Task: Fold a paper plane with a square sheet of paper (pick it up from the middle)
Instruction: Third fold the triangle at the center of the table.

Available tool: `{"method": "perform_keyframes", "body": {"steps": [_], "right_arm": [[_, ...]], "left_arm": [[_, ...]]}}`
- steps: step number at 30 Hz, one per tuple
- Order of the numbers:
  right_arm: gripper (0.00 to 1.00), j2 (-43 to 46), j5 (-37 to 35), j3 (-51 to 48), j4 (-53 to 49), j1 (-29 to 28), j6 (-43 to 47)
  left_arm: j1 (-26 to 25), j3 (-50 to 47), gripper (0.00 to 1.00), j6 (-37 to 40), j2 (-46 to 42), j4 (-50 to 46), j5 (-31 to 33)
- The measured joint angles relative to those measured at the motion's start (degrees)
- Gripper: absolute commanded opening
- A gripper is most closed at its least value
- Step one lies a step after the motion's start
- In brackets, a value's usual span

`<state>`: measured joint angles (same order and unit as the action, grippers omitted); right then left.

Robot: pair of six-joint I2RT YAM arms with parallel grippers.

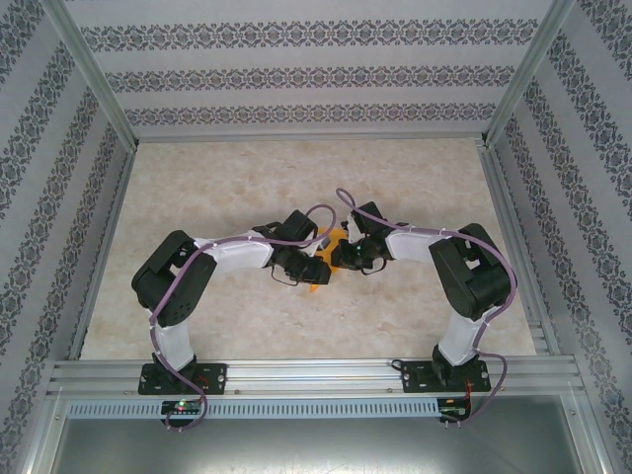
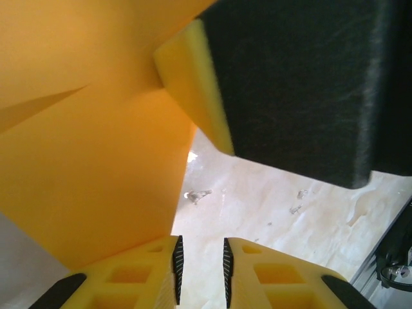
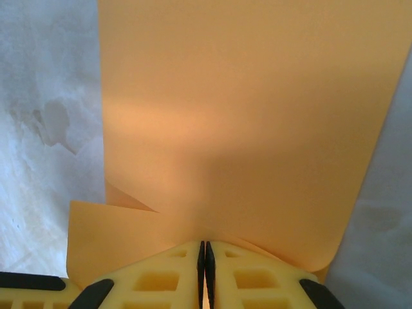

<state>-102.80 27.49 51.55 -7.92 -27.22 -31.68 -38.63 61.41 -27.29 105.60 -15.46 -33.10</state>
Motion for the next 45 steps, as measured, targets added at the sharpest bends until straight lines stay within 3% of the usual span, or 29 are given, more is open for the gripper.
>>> {"method": "perform_keyframes", "body": {"steps": [19, 45], "right_arm": [[0.13, 0.00, 0.39, -0.20, 0.28, 0.11, 0.15], [0.14, 0.28, 0.35, -0.20, -0.11, 0.13, 0.17]], "left_arm": [[2.34, -1.84, 0.28, 0.02, 0.63, 1.79, -3.32], [2.38, -1.38, 0.26, 2.03, 2.36, 1.27, -3.32]]}}
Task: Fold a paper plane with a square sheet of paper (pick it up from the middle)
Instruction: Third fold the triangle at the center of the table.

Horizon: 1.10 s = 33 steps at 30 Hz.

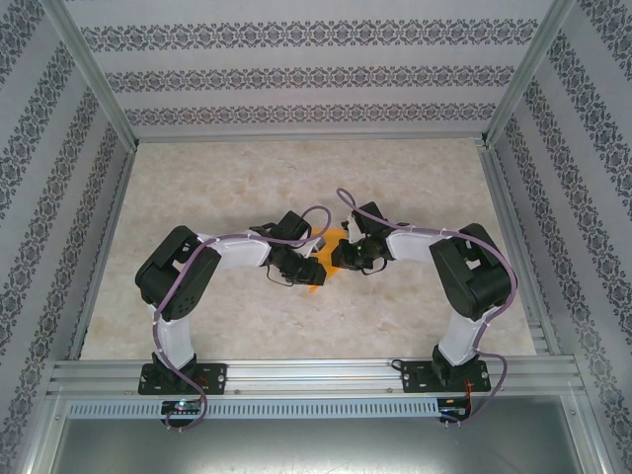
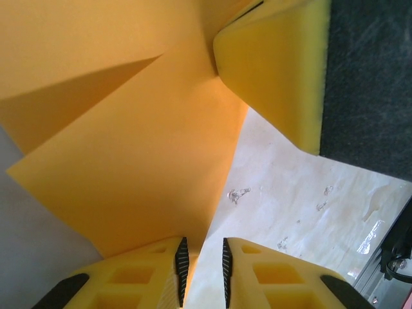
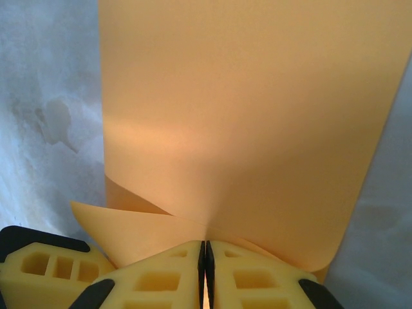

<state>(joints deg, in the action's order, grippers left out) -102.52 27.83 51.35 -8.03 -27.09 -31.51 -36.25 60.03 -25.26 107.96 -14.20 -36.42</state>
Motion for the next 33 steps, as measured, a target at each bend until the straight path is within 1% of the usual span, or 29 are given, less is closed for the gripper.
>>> {"method": "perform_keyframes", "body": {"steps": [6, 11, 18, 21, 26, 33], "right_arm": [[0.17, 1.49, 0.09, -1.09, -0.87, 0.74, -0.24], [0.18, 3.56, 0.72, -3.19, -0.17, 2.25, -2.78], [0.10, 8.55, 1.44, -6.23, 3.52, 2.05, -8.74], [0.06, 9.64, 1.64, -7.34, 6.49, 0.72, -12.22], [0.03, 9.70, 1.55, -10.05, 11.15, -2.80, -17.88], [0.02, 6.64, 0.98, -12.41, 17.03, -5.07, -23.65]], "left_arm": [[0.00, 0.17, 0.22, 1.79, 0.11, -0.59, 1.03], [0.00, 0.17, 0.20, 3.19, 0.17, -0.79, 1.53], [0.00, 0.15, 0.19, 4.81, 0.20, -0.94, 1.57], [0.00, 0.15, 0.19, 5.60, 0.20, -0.98, 1.57], [0.00, 0.02, 0.19, 5.84, 0.20, -0.87, 1.55], [0.00, -0.11, 0.19, 5.84, 0.20, -0.66, 1.55]]}}
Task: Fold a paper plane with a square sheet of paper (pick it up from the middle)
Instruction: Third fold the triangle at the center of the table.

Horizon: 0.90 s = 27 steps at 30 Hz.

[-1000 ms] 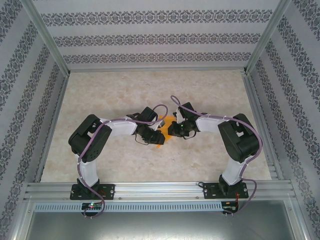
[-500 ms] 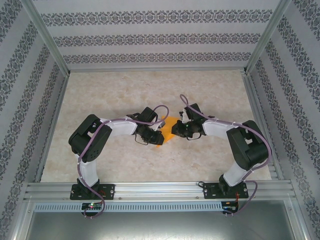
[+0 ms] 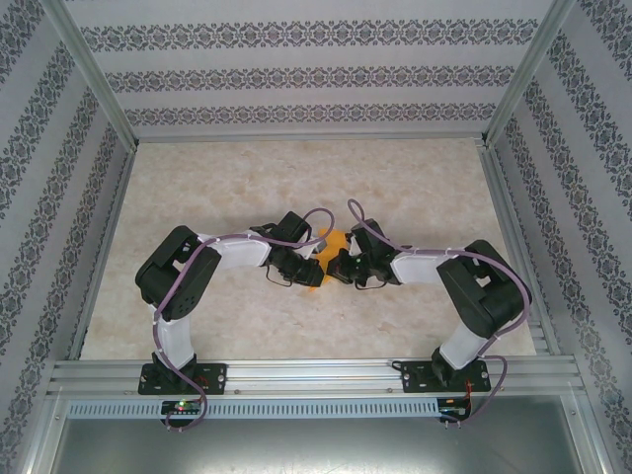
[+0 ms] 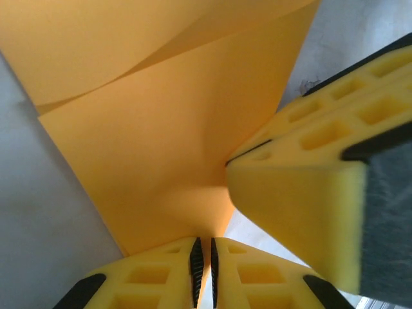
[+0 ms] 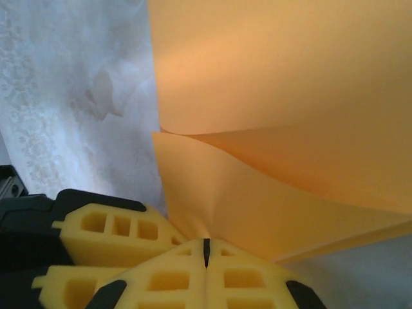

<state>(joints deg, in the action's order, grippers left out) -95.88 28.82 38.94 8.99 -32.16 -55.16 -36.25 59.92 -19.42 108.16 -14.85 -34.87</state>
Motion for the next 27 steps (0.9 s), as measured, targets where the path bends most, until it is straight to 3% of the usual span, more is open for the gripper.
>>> {"method": "perform_keyframes", "body": {"steps": [16, 27], "right_arm": [[0.01, -0.68, -4.76, 0.37, -1.38, -0.33, 2.95], [0.02, 1.22, -2.95, -1.97, -1.38, 6.91, 5.20]], "left_arm": [[0.00, -0.09, 0.19, 0.98, 0.00, 0.28, -0.04], [0.00, 0.04, 0.19, 2.12, 0.13, 0.57, -0.46]]}}
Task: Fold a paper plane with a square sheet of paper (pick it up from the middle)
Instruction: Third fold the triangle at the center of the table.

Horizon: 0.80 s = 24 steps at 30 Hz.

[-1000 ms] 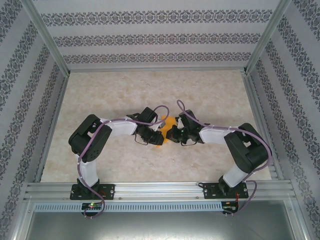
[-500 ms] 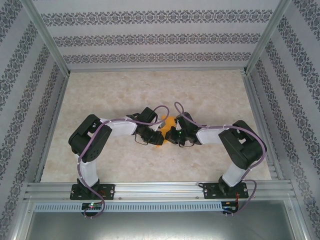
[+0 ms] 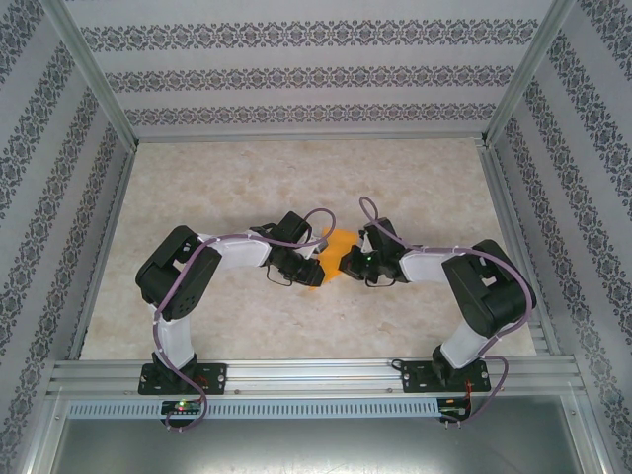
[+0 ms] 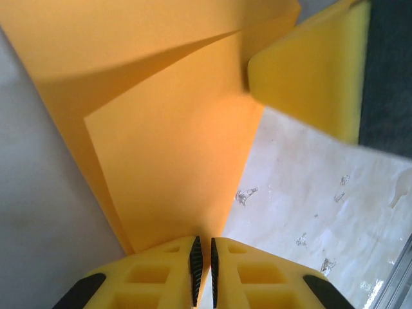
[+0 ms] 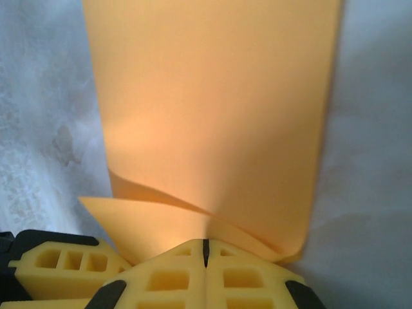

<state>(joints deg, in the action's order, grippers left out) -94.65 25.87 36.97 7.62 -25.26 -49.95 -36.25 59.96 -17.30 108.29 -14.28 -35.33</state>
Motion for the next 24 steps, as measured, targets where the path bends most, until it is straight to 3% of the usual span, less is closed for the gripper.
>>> {"method": "perform_keyframes", "body": {"steps": [15, 20, 24], "right_arm": [[0.02, 3.93, -3.30, -0.20, -5.84, 5.77, 3.15], [0.02, 9.25, -4.81, -0.11, -7.15, 2.51, 3.32], [0.02, 7.34, -4.85, 0.33, -5.53, -1.99, 1.77]], "left_arm": [[0.00, 0.44, 0.19, 0.02, 0.52, -0.02, -0.63], [0.00, 0.59, 0.19, 0.02, 0.63, -0.09, -0.81], [0.02, 0.63, 0.19, 0.02, 0.63, -0.11, -0.90]]}}
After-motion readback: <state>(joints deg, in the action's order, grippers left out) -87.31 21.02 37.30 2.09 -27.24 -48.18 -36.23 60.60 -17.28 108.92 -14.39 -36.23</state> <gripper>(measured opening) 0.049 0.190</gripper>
